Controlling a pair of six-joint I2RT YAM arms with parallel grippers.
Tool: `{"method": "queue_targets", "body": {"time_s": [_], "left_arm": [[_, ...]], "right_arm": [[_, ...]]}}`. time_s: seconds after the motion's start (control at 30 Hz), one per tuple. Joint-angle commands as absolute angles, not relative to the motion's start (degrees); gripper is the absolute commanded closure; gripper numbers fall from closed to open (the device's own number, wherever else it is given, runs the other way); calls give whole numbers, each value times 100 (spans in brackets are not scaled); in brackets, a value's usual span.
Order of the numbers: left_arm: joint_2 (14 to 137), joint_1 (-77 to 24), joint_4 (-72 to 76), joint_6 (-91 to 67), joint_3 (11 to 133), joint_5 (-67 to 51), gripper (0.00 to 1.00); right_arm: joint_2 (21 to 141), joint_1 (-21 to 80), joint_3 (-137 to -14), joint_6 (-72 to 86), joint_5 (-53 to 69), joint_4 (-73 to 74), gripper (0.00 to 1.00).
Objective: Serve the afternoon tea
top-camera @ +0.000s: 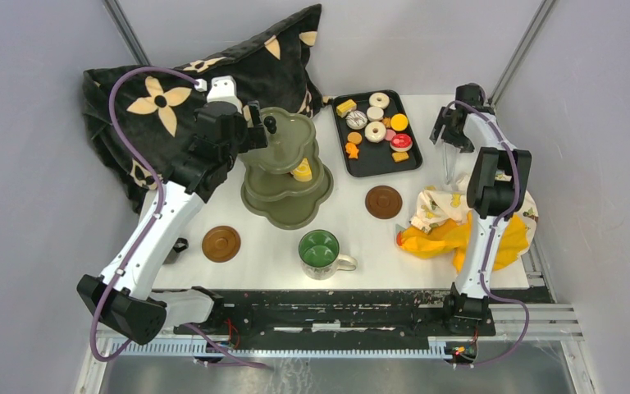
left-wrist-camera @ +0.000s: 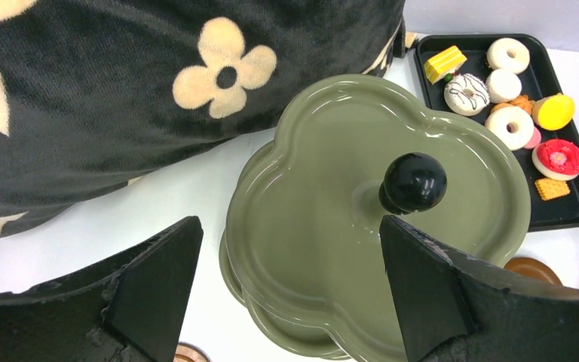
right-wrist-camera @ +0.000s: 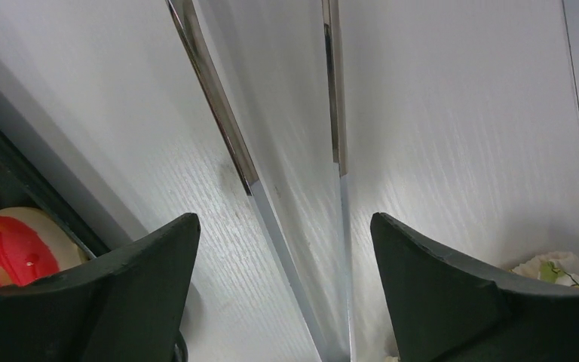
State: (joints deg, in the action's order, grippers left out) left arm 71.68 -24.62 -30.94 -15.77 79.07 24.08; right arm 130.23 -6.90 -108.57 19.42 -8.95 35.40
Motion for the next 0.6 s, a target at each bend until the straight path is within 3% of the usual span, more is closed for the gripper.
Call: {"method": "queue_targets", "body": {"time_s": [0.0, 0.1, 0.3, 0.57], "left_arm": [[7049, -2478, -2679, -1355, 7849, 2622, 6], [7005, -2472, -2626, -1445, 7814, 2709, 6], [6969, -2476, -2552, -1502, 7770, 2712, 6], [7079, -2477, -2531, -1591, 7791, 2580, 7]], "right_arm": [[12869, -712, -10840, 1582, -938, 3191, 9], [13027, -746, -10761, 1555, -1048, 3080, 11], [13285, -849, -10674, 1458, -565, 2957, 25], [13375, -852, -10747, 1075, -203, 3145, 25]]}}
